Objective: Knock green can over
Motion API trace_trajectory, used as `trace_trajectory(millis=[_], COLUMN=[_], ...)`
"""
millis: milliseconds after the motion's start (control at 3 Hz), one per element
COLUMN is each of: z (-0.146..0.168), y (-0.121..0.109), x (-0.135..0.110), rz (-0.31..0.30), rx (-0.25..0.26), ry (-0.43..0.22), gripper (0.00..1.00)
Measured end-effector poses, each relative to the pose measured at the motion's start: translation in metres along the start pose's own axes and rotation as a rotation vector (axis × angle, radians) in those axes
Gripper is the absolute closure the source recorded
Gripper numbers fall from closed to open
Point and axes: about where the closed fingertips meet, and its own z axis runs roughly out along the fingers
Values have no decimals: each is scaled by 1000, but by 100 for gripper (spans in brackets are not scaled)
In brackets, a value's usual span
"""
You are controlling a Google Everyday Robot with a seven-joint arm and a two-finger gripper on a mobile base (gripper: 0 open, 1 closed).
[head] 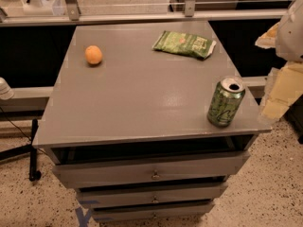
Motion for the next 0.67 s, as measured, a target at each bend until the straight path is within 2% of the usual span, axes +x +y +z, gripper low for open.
trace_trajectory(millis=[333, 667], z=[0, 2], y=[0, -11], x=[0, 9], rz=[0, 26], rx=[0, 13], ry=[0, -77], gripper=[0, 0])
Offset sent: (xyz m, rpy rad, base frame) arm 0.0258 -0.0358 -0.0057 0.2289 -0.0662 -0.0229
